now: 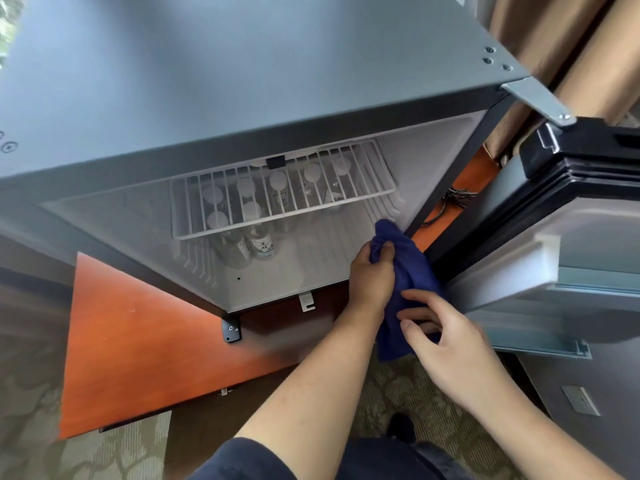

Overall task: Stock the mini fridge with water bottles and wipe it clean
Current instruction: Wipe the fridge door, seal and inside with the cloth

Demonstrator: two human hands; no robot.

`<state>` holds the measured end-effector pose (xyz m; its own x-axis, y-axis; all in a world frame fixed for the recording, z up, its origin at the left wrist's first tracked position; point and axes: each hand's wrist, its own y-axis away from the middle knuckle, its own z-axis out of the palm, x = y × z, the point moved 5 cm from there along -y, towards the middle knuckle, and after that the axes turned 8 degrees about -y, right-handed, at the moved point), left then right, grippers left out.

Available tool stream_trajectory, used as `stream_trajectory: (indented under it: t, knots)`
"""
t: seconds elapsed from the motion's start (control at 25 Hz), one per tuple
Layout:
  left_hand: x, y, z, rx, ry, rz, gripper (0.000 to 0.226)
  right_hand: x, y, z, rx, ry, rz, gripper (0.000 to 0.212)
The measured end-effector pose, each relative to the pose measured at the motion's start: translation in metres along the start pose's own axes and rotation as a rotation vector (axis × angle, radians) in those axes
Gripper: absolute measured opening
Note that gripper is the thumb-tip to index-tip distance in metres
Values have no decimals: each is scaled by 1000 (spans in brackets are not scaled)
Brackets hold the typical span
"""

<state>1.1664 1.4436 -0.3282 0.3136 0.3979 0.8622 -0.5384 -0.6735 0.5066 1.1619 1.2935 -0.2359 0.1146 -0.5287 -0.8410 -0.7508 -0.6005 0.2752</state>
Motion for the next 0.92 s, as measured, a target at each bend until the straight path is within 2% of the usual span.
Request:
stream_trajectory:
  t: [0.12,0.24,0.28,0.36,0.44,0.48,0.6,0.68,0.92]
  knots:
    - [-10,-18,-9,89,246,-106,42,1,-10,2,-12,11,-34,42]
    - [3,-28,-34,260,455,-89,31,-4,-22,8,-86,67,-109,50]
    - [13,-31,-40,266,540,-67,27,-6,-26,10,-109,72,-133,53]
    - [36,-32,-38,130,645,-39,26,-9,-32,13,-155,45,-166,58]
    - [49,-26,-26,-20,548,-17,34,-9,-36,17,-191,28,-185,60]
    - [49,-24,-19,-44,444,15,35,-7,-38,18,-207,29,-188,59]
    - [54,-22,-9,28,71,204,32,1,-41,18,-233,24,-169,54]
    - [56,-26,-8,102,-142,255,41,5,-46,15,-211,13,-157,52]
    - [39,-55,-15,75,-309,222,42,6,-55,22,-212,-17,-150,54]
